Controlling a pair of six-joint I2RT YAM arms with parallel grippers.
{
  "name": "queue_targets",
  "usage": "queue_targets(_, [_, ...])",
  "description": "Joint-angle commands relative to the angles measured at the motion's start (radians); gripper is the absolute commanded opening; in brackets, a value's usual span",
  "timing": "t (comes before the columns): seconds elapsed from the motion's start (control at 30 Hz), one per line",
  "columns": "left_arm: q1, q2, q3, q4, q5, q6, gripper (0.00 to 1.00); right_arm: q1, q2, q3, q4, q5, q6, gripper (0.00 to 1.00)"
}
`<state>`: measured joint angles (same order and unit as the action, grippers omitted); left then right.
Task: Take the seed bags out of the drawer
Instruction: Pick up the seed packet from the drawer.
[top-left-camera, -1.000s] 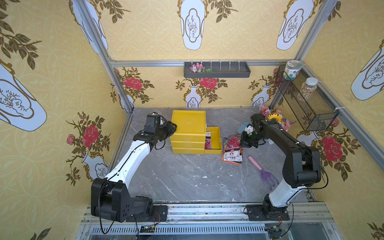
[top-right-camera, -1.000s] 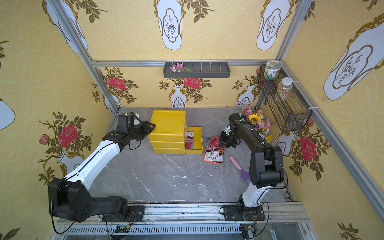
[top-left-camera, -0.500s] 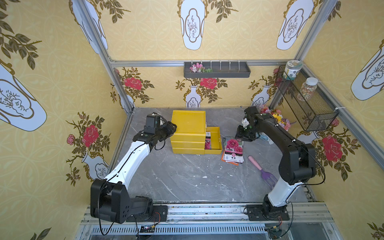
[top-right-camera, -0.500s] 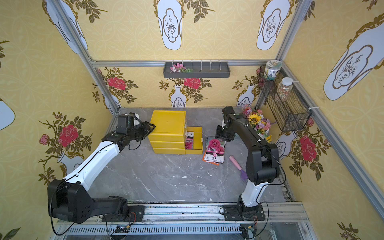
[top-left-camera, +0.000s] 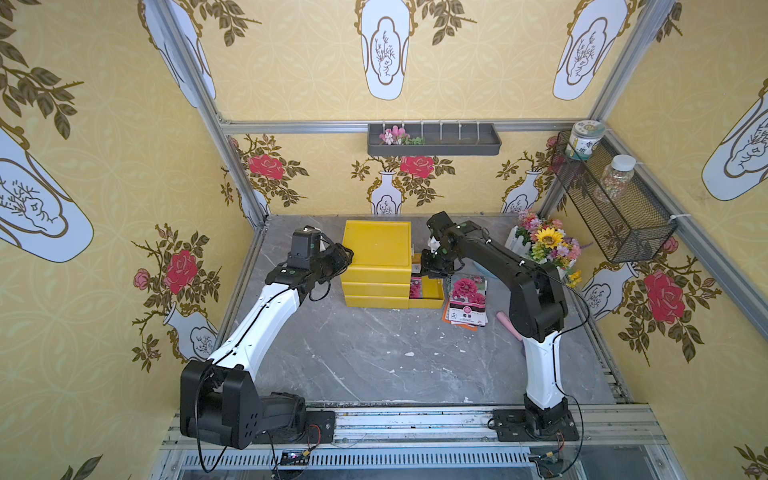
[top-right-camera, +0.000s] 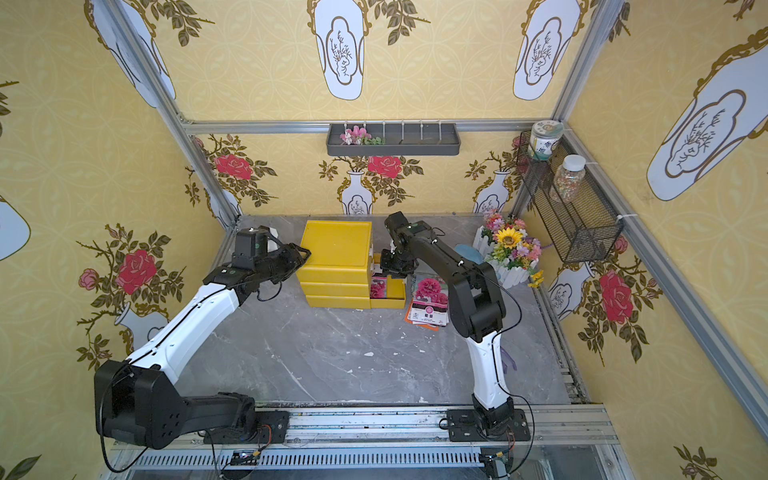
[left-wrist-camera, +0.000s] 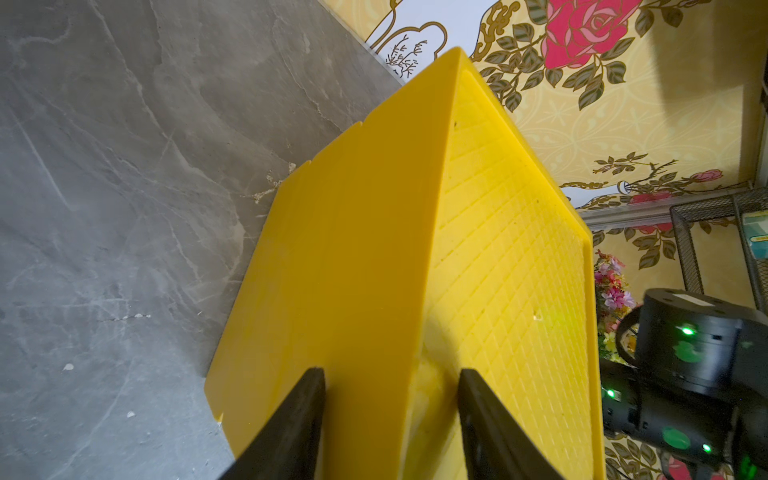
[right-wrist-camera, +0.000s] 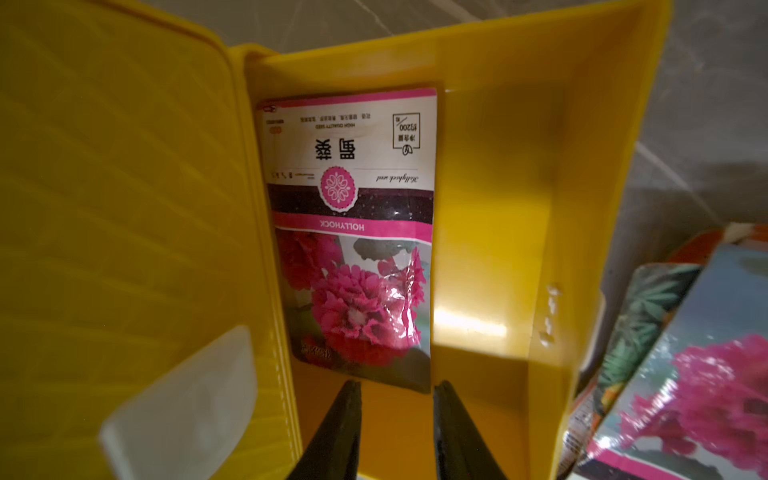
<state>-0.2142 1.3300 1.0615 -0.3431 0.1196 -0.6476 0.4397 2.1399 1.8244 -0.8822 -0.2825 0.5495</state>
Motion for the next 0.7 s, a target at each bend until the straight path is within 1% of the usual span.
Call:
queue_targets(0.0, [0.0, 0.005, -0.02, -0.132, -0.012, 0.011, 0.56, 0.002, 0.032, 0.013, 0.021, -0.012, 0.036, 0.34])
queue_targets(0.3, [0.0, -0.009, -0.029, -0.137, -0.014, 0.014, 0.56, 0.018, 0.118, 0.038, 0.031, -0.006, 0.044, 0.35])
queue_targets(0.4, [-0.001, -0.009, -0.028, -0.139, -0.011, 0.019, 0.55, 0.026, 0.138, 0.048, 0.031, 0.004, 0.045, 0.37])
queue_targets(0.67, [0.0, -0.003, -0.029, -0.143, -0.008, 0.029, 0.54, 0.039, 0.173, 0.062, 0.019, 0.026, 0.043, 0.37])
